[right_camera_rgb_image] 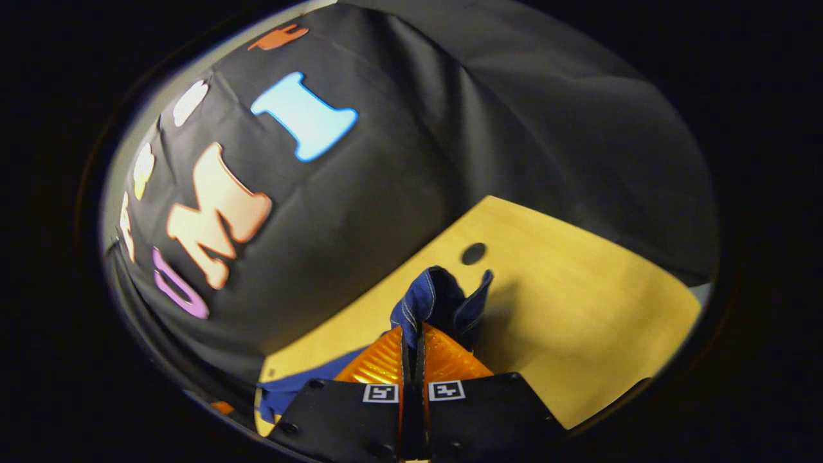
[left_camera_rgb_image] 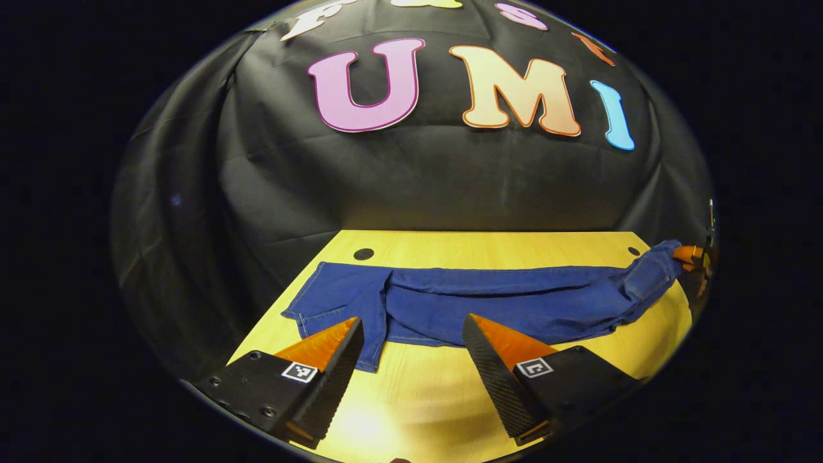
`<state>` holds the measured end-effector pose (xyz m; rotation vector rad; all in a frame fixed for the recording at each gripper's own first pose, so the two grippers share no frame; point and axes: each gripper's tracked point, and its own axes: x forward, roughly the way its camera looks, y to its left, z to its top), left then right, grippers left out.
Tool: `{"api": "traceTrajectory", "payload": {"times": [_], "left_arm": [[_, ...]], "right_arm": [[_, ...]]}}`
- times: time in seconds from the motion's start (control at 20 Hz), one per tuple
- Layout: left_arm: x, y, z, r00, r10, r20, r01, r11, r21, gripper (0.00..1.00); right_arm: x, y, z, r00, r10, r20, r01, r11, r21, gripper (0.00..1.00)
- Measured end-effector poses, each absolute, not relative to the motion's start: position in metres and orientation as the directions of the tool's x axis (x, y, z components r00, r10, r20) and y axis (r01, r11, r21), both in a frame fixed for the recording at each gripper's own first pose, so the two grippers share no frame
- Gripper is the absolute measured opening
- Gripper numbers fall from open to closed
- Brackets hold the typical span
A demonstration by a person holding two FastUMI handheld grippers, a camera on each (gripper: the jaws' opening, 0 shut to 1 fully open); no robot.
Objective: Grasp the waist and the cuffs of the jeans and fold them to make the two legs overlap; first hold the waist and fold one-third of the jeans toward the cuffs, then hold the cuffs and fold the remaining one-third in the same direction to finish folding.
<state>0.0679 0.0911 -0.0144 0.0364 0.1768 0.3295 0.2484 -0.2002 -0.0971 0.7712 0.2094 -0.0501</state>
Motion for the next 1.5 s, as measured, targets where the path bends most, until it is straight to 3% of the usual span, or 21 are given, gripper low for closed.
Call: {"api": "traceTrajectory", "payload": {"times": [0.2,0.35,0.65,0.8,1.05,1.5], "left_arm": [[0.059,0.108,-0.014,0.933,0.321,-0.163,-0.317,0.947,0.052,0.96],[0.053,0.121,-0.016,0.939,0.307,-0.153,-0.311,0.950,-0.001,0.96],[0.034,0.168,-0.033,0.931,0.327,-0.165,-0.341,0.938,-0.064,0.96],[0.028,0.195,-0.040,0.922,0.349,-0.168,-0.366,0.926,-0.086,0.96],[0.025,0.239,-0.036,0.911,0.381,-0.158,-0.397,0.914,-0.087,0.94],[0.035,0.258,-0.048,0.916,0.363,-0.170,-0.384,0.917,-0.107,0.94]], "right_arm": [[0.263,-0.107,-0.050,0.979,0.189,-0.082,-0.069,0.674,0.735,0.03],[0.272,-0.025,-0.044,0.949,0.309,-0.062,-0.173,0.676,0.716,0.05],[0.279,0.134,-0.115,0.839,0.488,-0.240,-0.279,0.764,0.581,0.03],[0.281,0.177,-0.177,0.803,0.480,-0.353,-0.275,0.824,0.495,0.03],[0.273,0.193,-0.248,0.755,0.372,-0.541,-0.265,0.927,0.267,0.03],[0.273,0.183,-0.257,0.747,0.291,-0.598,-0.294,0.951,0.096,0.03]]}}
